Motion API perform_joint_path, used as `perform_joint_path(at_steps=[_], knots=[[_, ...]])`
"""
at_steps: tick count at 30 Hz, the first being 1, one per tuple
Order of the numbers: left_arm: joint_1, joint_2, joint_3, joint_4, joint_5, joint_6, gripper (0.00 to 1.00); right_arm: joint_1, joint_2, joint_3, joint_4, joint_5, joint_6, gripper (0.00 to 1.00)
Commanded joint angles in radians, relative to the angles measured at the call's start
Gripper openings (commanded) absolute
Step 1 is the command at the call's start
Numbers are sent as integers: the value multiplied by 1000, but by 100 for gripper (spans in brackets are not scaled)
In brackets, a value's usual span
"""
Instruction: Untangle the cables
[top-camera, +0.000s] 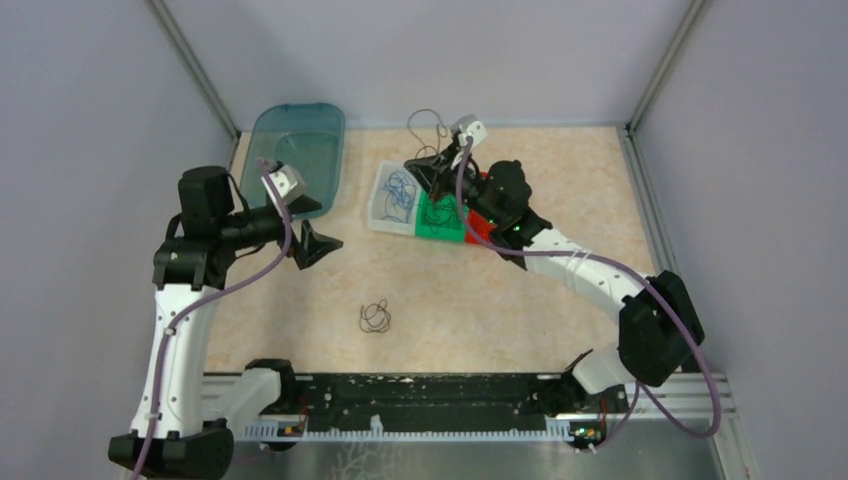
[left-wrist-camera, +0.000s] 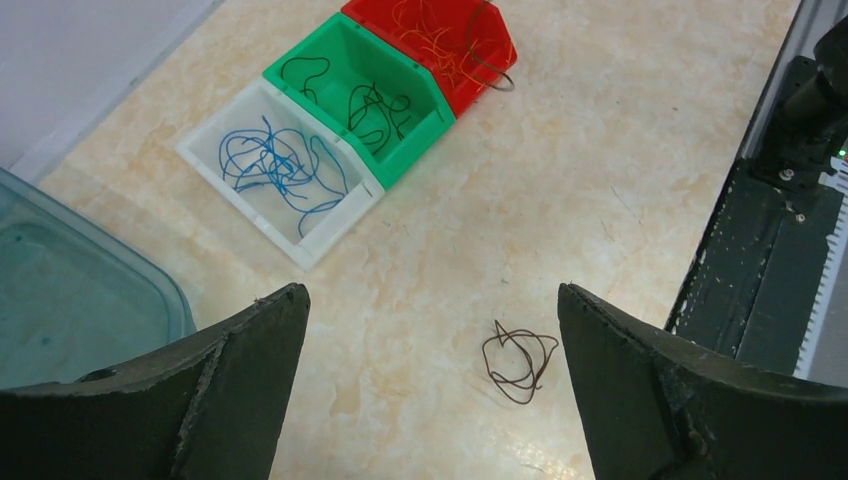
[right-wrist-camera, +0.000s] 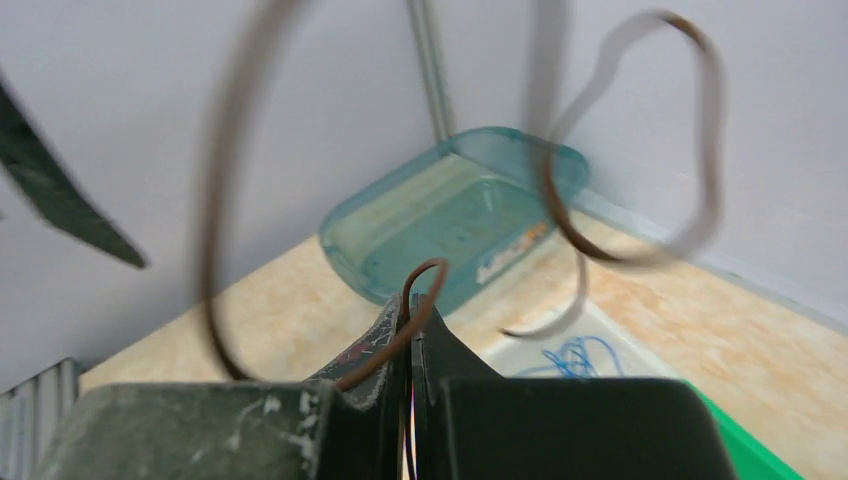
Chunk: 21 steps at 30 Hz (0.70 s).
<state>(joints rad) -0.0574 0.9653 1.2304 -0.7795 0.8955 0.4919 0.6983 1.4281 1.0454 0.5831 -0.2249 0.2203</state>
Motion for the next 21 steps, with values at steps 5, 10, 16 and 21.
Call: perform_joint_path(at_steps=[5,10,16,21], knots=[[-3,-57,-52,-79,0,87,100,-107,66,31,-32,20,-68,0],[-3,-62,-42,-52,-23,70,100,-137,165,55,-33,56,-91,0],[-3,-65,-47,-34,-24,68,100,-143,309,106,-34,49,-63,0],[-3,-67,-49,-31,-29,78,100,-144,377,148,-60,26,-47,0]])
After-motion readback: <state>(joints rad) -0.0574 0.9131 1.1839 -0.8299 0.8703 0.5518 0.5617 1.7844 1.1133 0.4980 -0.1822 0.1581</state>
